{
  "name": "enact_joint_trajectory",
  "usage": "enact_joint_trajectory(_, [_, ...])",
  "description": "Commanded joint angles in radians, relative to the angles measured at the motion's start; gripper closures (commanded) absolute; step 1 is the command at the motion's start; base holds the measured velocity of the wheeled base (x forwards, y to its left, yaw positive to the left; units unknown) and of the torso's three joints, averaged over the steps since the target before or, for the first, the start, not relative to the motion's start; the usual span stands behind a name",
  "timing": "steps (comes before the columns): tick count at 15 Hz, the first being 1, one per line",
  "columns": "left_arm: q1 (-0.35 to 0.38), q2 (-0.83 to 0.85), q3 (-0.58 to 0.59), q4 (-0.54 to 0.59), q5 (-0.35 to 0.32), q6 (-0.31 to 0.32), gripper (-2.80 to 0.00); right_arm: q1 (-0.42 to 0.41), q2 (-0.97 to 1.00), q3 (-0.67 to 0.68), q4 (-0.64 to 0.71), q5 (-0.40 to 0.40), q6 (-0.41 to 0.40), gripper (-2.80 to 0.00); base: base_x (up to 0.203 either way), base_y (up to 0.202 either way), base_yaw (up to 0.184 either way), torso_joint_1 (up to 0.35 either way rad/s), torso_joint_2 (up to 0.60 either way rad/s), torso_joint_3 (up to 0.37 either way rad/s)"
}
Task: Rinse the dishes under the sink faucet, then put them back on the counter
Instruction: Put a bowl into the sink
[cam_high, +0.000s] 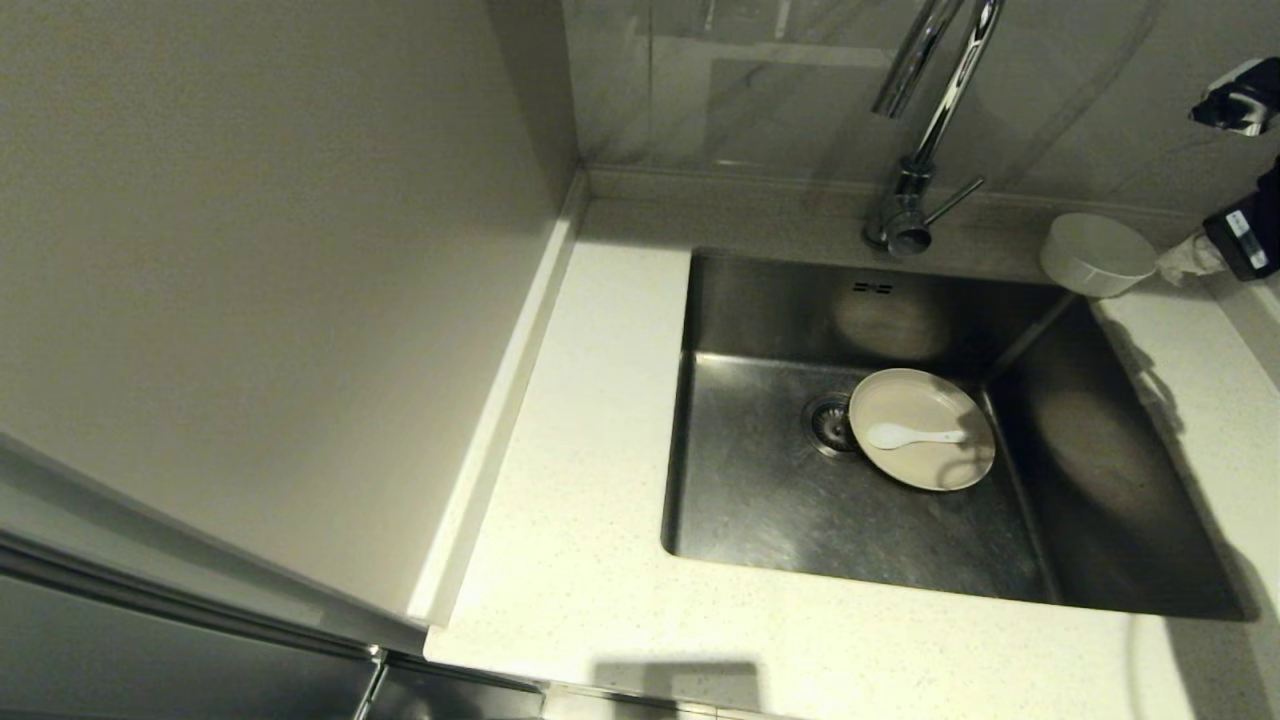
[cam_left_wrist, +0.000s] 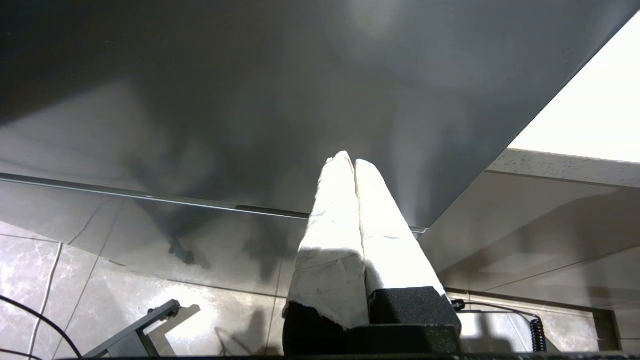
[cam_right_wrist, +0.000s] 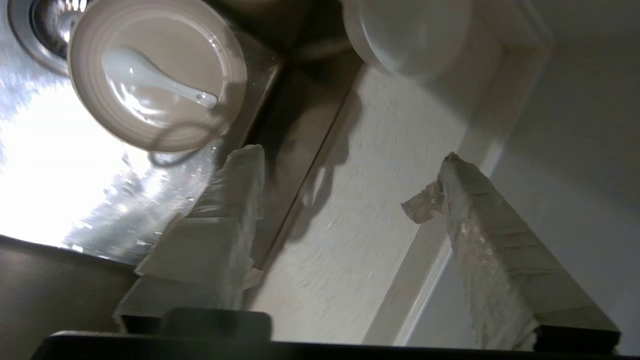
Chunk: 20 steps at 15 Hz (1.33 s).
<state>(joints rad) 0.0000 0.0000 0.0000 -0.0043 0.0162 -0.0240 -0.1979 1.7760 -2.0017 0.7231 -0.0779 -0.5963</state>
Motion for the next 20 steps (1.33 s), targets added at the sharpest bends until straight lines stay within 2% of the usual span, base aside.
enact_joint_trajectory(1, [0.000, -0.003, 0.000, 0.000, 0.001, -0.001, 0.00, -0.030, 0.062, 0.000, -0.029, 0.055, -0.122, -2.80, 0.000, 0.000, 0.000, 0.000, 0.00, 0.000])
enact_joint_trajectory(3, [0.000, -0.003, 0.000, 0.000, 0.001, -0.001, 0.00, -0.033, 0.114, 0.000, -0.133, 0.083, -0.179, -2.80, 0.000, 0.000, 0.000, 0.000, 0.00, 0.000])
enact_joint_trajectory(6, [0.000, -0.003, 0.000, 0.000, 0.001, -0.001, 0.00, -0.034, 0.171, 0.000, -0.242, 0.090, -0.311, -2.80, 0.000, 0.000, 0.000, 0.000, 0.00, 0.000])
enact_joint_trajectory(10, [0.000, -0.004, 0.000, 0.000, 0.001, -0.001, 0.00, -0.031, 0.218, 0.000, -0.304, 0.084, -0.383, -2.80, 0.000, 0.000, 0.000, 0.000, 0.00, 0.000])
enact_joint_trajectory(14, [0.000, -0.003, 0.000, 0.000, 0.001, -0.001, 0.00, -0.023, 0.261, -0.001, -0.309, 0.053, -0.415, -2.80, 0.000, 0.000, 0.000, 0.000, 0.00, 0.000])
enact_joint_trajectory(17, [0.000, -0.003, 0.000, 0.000, 0.001, -0.001, 0.00, -0.019, 0.311, -0.001, -0.431, 0.012, -0.422, -2.80, 0.000, 0.000, 0.000, 0.000, 0.00, 0.000])
enact_joint_trajectory(20, [0.000, -0.003, 0.000, 0.000, 0.001, -0.001, 0.00, -0.012, 0.342, -0.002, -0.464, -0.036, -0.427, -2.80, 0.000, 0.000, 0.000, 0.000, 0.00, 0.000])
